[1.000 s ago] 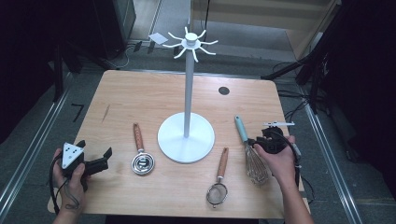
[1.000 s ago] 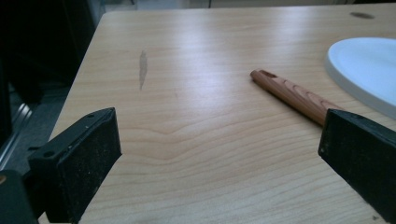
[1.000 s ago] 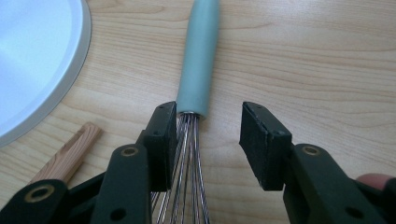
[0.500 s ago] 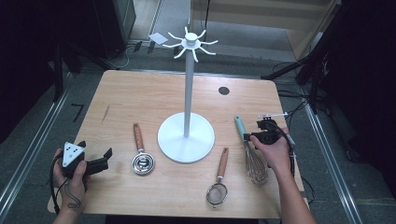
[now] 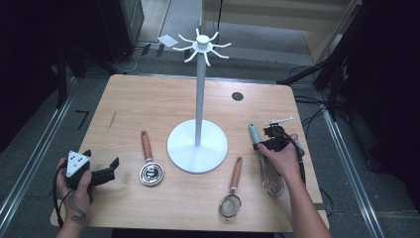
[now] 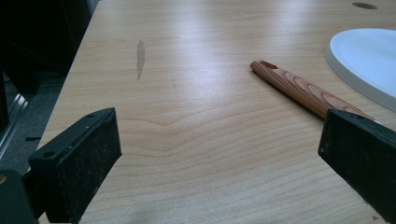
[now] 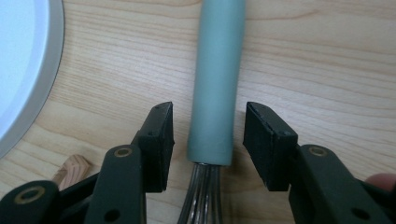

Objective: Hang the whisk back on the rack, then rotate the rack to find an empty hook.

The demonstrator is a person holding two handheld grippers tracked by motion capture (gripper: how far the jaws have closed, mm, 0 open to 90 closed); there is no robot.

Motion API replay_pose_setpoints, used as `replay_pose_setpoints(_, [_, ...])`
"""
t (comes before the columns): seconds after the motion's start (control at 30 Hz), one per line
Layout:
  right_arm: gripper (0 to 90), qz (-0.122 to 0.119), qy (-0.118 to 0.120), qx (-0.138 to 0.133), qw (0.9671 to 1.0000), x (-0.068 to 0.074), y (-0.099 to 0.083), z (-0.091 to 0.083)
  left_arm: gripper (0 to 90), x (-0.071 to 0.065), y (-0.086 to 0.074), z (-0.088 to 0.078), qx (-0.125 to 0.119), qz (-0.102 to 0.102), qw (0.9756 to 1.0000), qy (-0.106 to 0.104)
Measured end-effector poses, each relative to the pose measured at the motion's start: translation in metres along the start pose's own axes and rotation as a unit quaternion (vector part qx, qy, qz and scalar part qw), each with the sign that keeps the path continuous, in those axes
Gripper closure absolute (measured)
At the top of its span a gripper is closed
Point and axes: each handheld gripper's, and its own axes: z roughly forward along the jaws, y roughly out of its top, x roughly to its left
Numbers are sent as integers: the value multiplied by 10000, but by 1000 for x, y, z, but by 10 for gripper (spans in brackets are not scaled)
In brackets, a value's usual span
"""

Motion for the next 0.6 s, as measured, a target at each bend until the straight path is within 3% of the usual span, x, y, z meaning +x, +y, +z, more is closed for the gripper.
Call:
replay_pose_setpoints(0.1, [566, -52, 5, 87, 9999, 1, 0, 3, 0, 0, 0, 0, 11, -2, 10000, 9])
replay_pose_setpoints(0.33, [550, -281, -306, 58, 9991, 7, -2, 6, 0, 0, 0, 0, 43, 11, 10000, 20])
replay_pose_setpoints(0.5, [621, -392, -585, 42, 9975, 11, -2, 7, 0, -1, 0, 1, 50, 33, 10000, 23])
replay_pose_setpoints(0.6, [634, -468, -606, -4, 9971, 12, -3, 8, 0, -1, 0, 1, 43, 26, 10000, 7])
